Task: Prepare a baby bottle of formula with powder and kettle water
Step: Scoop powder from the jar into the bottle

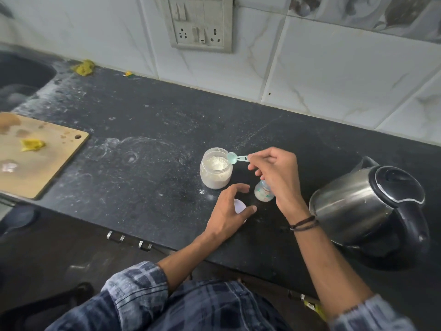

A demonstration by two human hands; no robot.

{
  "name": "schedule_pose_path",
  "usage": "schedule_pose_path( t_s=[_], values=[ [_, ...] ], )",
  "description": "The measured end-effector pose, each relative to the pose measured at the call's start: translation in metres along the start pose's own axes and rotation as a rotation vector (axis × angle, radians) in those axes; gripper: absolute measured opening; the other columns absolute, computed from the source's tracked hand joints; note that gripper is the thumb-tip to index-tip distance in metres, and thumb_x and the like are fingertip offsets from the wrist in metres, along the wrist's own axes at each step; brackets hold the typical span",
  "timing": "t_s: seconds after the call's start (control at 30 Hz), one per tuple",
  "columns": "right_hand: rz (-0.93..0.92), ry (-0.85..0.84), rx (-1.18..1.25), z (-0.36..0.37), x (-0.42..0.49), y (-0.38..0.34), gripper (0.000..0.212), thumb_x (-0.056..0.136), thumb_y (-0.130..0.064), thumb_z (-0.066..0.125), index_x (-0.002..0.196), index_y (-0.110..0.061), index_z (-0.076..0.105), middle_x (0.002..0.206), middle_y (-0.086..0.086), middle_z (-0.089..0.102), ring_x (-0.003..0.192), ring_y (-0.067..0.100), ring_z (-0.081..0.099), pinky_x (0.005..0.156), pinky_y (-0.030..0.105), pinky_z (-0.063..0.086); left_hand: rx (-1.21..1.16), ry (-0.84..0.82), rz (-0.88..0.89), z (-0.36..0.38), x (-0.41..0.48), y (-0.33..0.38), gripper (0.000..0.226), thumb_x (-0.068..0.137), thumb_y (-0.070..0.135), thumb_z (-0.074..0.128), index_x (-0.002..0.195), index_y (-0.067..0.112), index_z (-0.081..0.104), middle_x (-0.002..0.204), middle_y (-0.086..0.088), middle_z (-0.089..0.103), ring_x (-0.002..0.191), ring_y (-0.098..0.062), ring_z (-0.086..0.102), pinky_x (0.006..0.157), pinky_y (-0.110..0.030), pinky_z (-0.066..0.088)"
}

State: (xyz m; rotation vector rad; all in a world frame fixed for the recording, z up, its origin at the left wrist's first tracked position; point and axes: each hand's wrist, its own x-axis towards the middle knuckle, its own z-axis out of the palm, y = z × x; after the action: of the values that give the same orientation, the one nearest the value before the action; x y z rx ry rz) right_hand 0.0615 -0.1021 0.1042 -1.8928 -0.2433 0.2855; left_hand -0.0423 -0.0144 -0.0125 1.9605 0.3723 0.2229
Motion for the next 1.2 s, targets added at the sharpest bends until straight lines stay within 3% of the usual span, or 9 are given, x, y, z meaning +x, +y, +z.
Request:
schedule_pose_path(
  t_s=[0.17, 0.27, 0.4, 0.63, 0.83, 1.1, 1.2],
  values=[
    [-0.06, -0.06, -0.265, 0.031, 0.024, -0.008, 0.009, 0.084, -0.028, 0.074, 0.077, -0.022, 0.075, 0.063, -0.008, 0.073, 0.066, 0.008, 0.069, 0.077, 0.039, 0.06, 0.033, 0.052, -0.007, -0.014, -0.005, -0.004, 0.031, 0.09, 0.024, 0.074, 0.119, 0.026, 0.063, 0.121, 0.022, 0.06, 0.119, 0.001, 0.047, 0.094, -0.002, 0.029],
    [-0.064, -0.127, -0.425, 0.046, 0.031, -0.013, 0.012, 0.084, -0.032, 0.073, 0.08, -0.022, 0.077, 0.065, -0.009, 0.072, 0.075, 0.012, 0.069, 0.082, 0.037, 0.058, 0.049, 0.072, -0.017, -0.02, -0.008, -0.008, 0.028, 0.09, 0.022, 0.073, 0.117, 0.026, 0.065, 0.115, 0.029, 0.057, 0.117, -0.001, 0.047, 0.092, 0.0, 0.028],
    [-0.082, -0.146, -0.502, 0.054, 0.033, -0.013, 0.028, 0.089, -0.047, 0.068, 0.087, -0.021, 0.079, 0.076, -0.009, 0.074, 0.081, 0.016, 0.071, 0.079, 0.034, 0.056, 0.08, 0.082, -0.005, -0.024, -0.009, -0.012, 0.031, 0.089, 0.021, 0.073, 0.12, 0.025, 0.068, 0.121, 0.016, 0.062, 0.118, -0.003, 0.048, 0.093, 0.0, 0.028],
    [-0.056, -0.002, -0.331, 0.025, 0.026, -0.002, 0.024, 0.091, -0.042, 0.067, 0.083, -0.022, 0.077, 0.062, -0.006, 0.071, 0.066, 0.004, 0.065, 0.079, 0.033, 0.053, 0.092, 0.067, 0.001, -0.024, -0.007, -0.016, 0.032, 0.089, 0.021, 0.074, 0.12, 0.025, 0.069, 0.122, 0.016, 0.062, 0.118, -0.004, 0.047, 0.095, -0.001, 0.029],
    [-0.06, 0.087, -0.225, -0.005, 0.01, 0.019, 0.021, 0.09, -0.037, 0.069, 0.075, -0.022, 0.075, 0.058, -0.007, 0.069, 0.056, 0.004, 0.062, 0.073, 0.031, 0.052, 0.106, 0.053, 0.04, -0.017, -0.002, -0.016, 0.031, 0.088, 0.02, 0.075, 0.118, 0.024, 0.069, 0.118, 0.018, 0.061, 0.113, 0.002, 0.045, 0.093, 0.002, 0.026],
    [-0.058, 0.339, -0.125, -0.046, -0.012, 0.059, 0.018, 0.09, -0.029, 0.07, 0.076, -0.018, 0.074, 0.065, -0.005, 0.069, 0.063, 0.012, 0.061, 0.067, 0.037, 0.054, 0.073, 0.001, 0.065, -0.008, 0.006, -0.006, 0.036, 0.089, 0.023, 0.075, 0.124, 0.023, 0.066, 0.123, 0.02, 0.056, 0.116, 0.003, 0.045, 0.094, 0.001, 0.026],
    [-0.035, 0.396, -0.136, -0.053, -0.017, 0.069, 0.007, 0.089, -0.022, 0.069, 0.086, -0.023, 0.075, 0.079, -0.008, 0.073, 0.075, 0.011, 0.066, 0.071, 0.027, 0.055, 0.066, -0.017, 0.076, -0.002, 0.014, -0.002, 0.047, 0.088, 0.025, 0.077, 0.132, 0.022, 0.06, 0.129, 0.018, 0.053, 0.123, 0.0, 0.044, 0.1, -0.005, 0.028]
  ],
)
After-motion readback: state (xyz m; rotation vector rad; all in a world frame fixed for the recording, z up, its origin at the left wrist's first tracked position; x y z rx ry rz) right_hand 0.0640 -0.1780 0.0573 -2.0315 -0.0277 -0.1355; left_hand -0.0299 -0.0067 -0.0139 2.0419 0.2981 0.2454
